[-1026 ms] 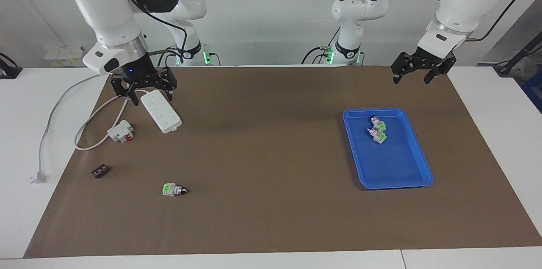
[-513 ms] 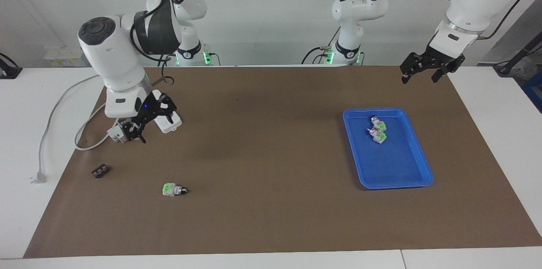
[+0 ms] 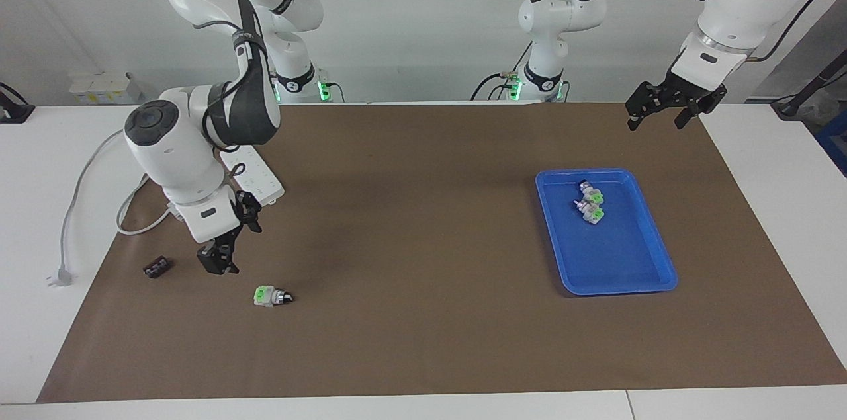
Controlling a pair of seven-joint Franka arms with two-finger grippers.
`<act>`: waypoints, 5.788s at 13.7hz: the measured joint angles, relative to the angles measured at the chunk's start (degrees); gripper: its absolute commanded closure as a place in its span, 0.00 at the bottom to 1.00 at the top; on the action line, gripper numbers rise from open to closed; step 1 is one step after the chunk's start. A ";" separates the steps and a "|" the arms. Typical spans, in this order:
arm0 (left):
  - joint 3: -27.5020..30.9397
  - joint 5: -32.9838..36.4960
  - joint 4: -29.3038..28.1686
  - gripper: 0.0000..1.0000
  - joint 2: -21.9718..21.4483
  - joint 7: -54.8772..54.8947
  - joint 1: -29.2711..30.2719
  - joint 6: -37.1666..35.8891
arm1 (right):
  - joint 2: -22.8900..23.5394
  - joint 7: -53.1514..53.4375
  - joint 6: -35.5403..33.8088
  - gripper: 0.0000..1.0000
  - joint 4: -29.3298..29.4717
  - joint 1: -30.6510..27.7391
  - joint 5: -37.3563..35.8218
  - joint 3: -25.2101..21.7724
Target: Turn and place switch with both arms
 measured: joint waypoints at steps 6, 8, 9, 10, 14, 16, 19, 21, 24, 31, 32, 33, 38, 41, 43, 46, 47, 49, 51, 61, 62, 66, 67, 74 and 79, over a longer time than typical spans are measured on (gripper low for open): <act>0.00 0.00 -0.04 0.00 -0.02 0.00 0.00 0.00 | 10.71 -10.15 2.96 0.01 6.46 -7.80 0.14 7.53; 0.00 0.00 -0.05 0.00 -0.02 0.00 0.00 0.00 | 13.28 -10.42 4.42 0.01 8.20 -7.83 0.17 7.81; 0.00 0.00 -0.06 0.00 -0.03 0.00 0.00 0.00 | 14.24 -10.42 5.19 0.01 8.61 -7.82 0.30 8.08; 0.00 0.00 -0.07 0.00 -0.03 0.00 0.00 0.00 | 14.94 -10.65 6.12 0.01 8.74 -7.81 0.45 8.31; 0.00 0.00 -0.09 0.00 -0.04 0.00 0.00 0.00 | 16.10 -13.45 9.67 0.01 7.08 -7.57 1.03 8.65; 0.00 0.00 -0.10 0.00 -0.05 0.00 0.00 0.00 | 16.15 -13.92 10.51 0.01 6.19 -7.68 1.87 8.65; 0.00 0.00 -0.11 0.00 -0.05 0.00 0.00 0.00 | 16.20 -14.96 12.51 0.01 4.26 -8.04 4.03 8.65; 0.00 0.00 -0.11 0.00 -0.05 0.00 0.00 0.00 | 16.11 -15.30 14.01 0.03 2.76 -8.45 5.50 8.69; 0.00 0.00 -0.12 0.00 -0.05 0.00 0.00 0.00 | 15.54 -16.13 15.57 0.24 1.35 -8.44 5.68 8.74; 0.00 0.00 -0.12 0.00 -0.21 0.00 0.00 0.11 | 14.76 -16.40 17.42 1.00 0.68 -8.31 5.67 8.90; 0.00 0.00 -0.12 0.00 -0.26 -0.01 0.00 0.21 | 14.76 -16.40 17.42 1.00 0.67 -8.31 5.67 8.90; 0.00 0.00 -0.12 0.00 -0.31 -0.02 0.00 0.25 | 14.73 -16.40 17.40 1.00 0.65 -8.30 5.68 8.91; 0.00 0.00 -0.35 0.00 -0.49 0.03 0.00 0.44 | 12.38 -16.23 17.22 1.00 0.14 -7.21 5.68 9.96; 0.00 0.00 -2.37 0.00 -1.12 0.04 0.00 2.12 | 7.77 -13.29 12.86 1.00 -0.05 -5.40 5.71 10.57; -0.06 -0.80 -3.41 0.00 -1.46 0.03 0.00 2.57 | 4.40 -10.52 7.17 1.00 -0.29 -5.04 6.02 12.20; -0.10 -6.22 -4.29 0.04 -1.97 -0.09 0.00 2.71 | -0.44 -9.00 2.86 1.00 -2.01 -4.67 9.28 15.06; -0.13 -8.31 -4.66 0.09 -2.21 -0.51 0.00 2.76 | -2.18 -8.98 2.38 1.00 -3.24 -4.49 11.80 15.73; -0.33 -13.15 -5.66 0.14 -2.61 -4.82 -0.12 3.24 | -5.28 -8.98 1.65 1.00 -5.66 -4.45 16.55 16.88; -0.90 -17.82 -7.01 0.18 -3.04 -11.12 -0.81 4.52 | -7.75 -8.98 1.43 1.00 -7.39 -3.86 20.17 18.26; -1.65 -37.02 -17.65 0.46 -6.08 -30.76 -11.77 25.87 | -19.87 -10.56 4.68 1.00 -15.74 -0.56 47.21 18.89; -1.70 -38.94 -17.77 0.51 -6.08 -32.63 -12.43 26.99 | -20.51 -11.10 4.97 1.00 -16.71 -0.57 48.12 18.89; -1.70 -45.79 -17.78 0.62 -6.16 -39.71 -14.07 29.16 | -20.99 -12.84 8.39 1.00 -19.23 0.94 50.31 18.93; -1.67 -46.72 -17.82 0.64 -6.16 -41.59 -14.66 30.43 | -21.02 -12.84 9.59 1.00 -19.78 1.72 50.93 18.95; -1.68 -47.60 -19.06 0.67 -6.15 -61.93 -21.38 40.15 | -21.12 -12.92 17.63 1.00 -23.22 6.62 55.96 19.02; -1.28 -47.61 -21.24 0.71 -6.15 -65.17 -21.38 40.29 | -21.21 -13.58 17.79 1.00 -23.43 6.63 56.13 18.94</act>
